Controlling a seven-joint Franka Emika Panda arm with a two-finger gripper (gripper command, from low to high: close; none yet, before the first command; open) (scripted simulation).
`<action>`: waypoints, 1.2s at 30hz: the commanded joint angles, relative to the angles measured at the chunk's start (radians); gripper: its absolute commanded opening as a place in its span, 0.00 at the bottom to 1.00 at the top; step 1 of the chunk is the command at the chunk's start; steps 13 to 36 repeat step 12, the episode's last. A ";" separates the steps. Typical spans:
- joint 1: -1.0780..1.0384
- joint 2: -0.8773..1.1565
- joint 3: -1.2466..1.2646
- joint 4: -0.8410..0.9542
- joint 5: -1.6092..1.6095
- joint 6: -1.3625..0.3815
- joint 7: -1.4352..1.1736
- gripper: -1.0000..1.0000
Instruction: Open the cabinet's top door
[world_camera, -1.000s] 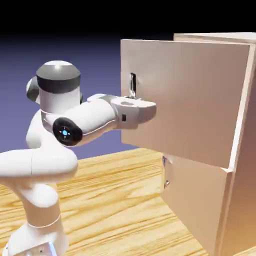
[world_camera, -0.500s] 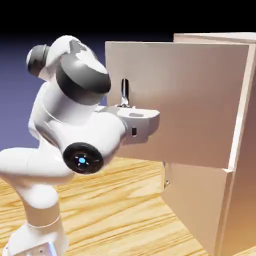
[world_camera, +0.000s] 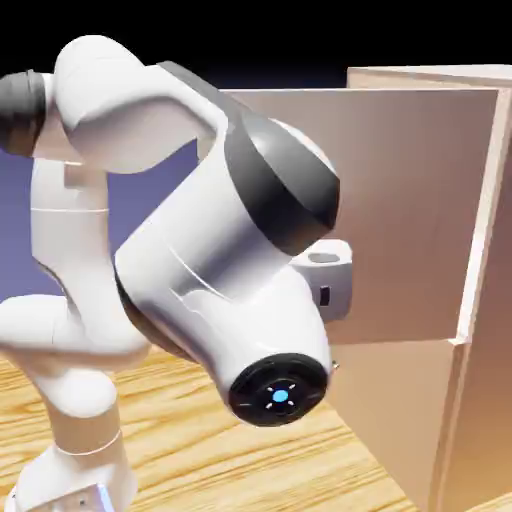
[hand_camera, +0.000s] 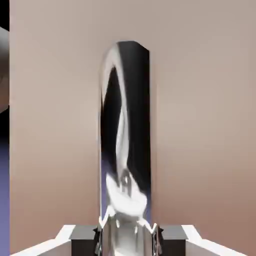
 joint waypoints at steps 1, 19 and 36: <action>0.005 0.036 0.009 0.029 -0.016 0.004 0.008 0.00; 0.104 0.366 0.065 0.311 -0.147 0.002 0.126 1.00; 0.104 0.366 0.065 0.311 -0.147 0.002 0.126 1.00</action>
